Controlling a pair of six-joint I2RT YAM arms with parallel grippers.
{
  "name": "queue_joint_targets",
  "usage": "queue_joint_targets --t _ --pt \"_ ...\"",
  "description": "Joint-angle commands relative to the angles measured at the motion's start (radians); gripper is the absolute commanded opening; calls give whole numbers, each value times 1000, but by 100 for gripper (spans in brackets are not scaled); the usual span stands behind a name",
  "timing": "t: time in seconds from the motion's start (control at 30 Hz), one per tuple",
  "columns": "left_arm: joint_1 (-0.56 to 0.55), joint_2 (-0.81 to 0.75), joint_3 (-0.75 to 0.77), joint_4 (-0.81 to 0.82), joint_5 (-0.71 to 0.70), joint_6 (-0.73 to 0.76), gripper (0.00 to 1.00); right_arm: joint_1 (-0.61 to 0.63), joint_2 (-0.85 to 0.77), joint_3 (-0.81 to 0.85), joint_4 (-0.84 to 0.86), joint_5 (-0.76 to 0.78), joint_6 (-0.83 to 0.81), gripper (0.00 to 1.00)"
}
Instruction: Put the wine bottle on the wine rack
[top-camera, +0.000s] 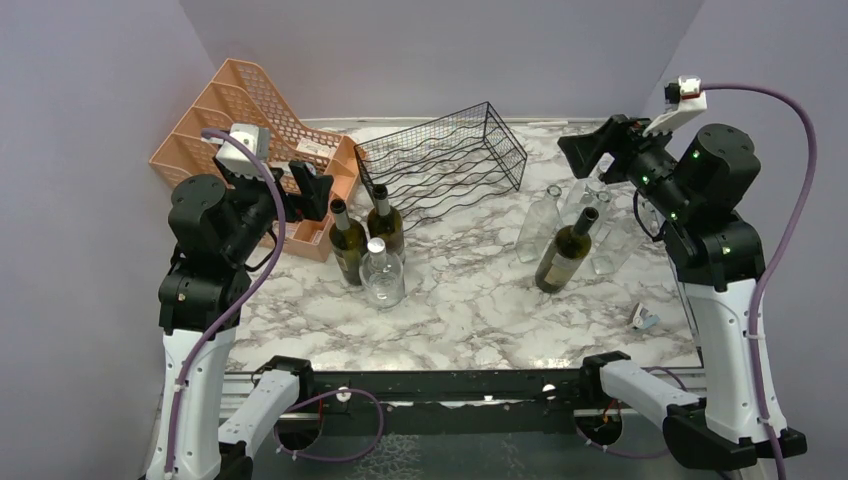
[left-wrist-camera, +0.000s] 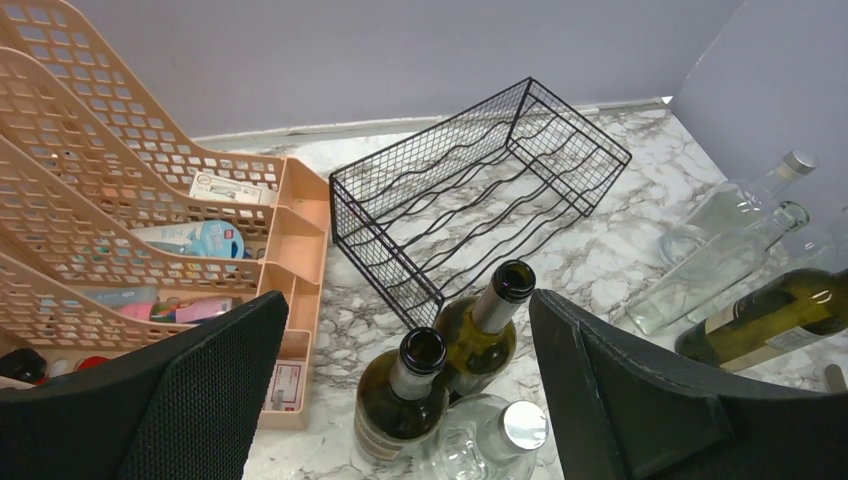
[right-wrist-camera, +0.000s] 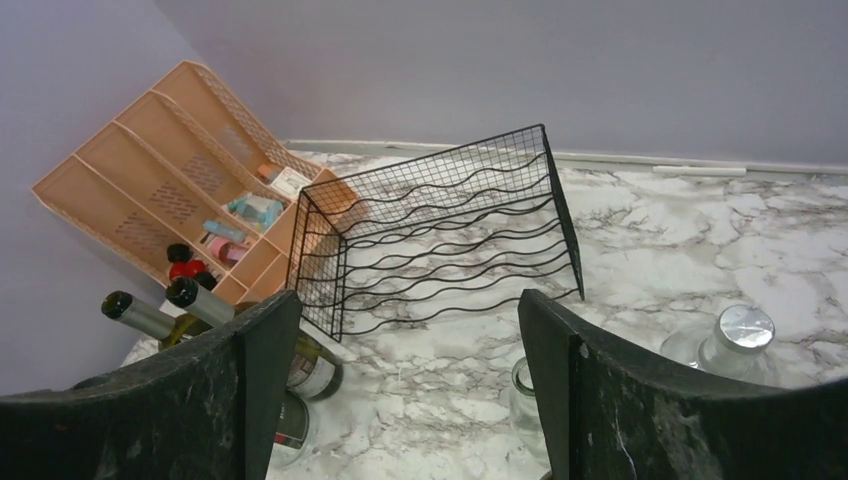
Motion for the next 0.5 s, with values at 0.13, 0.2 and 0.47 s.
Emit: queue_joint_targets --t 0.13,0.2,0.47 --pt "-4 -9 -15 65 23 -72 99 -4 37 -34 147 -110 18 86" --pt "-8 -24 -41 95 8 -116 99 -5 61 -35 164 -149 25 86" --pt "-14 -43 -110 200 94 -10 99 -4 154 3 225 -332 42 84"
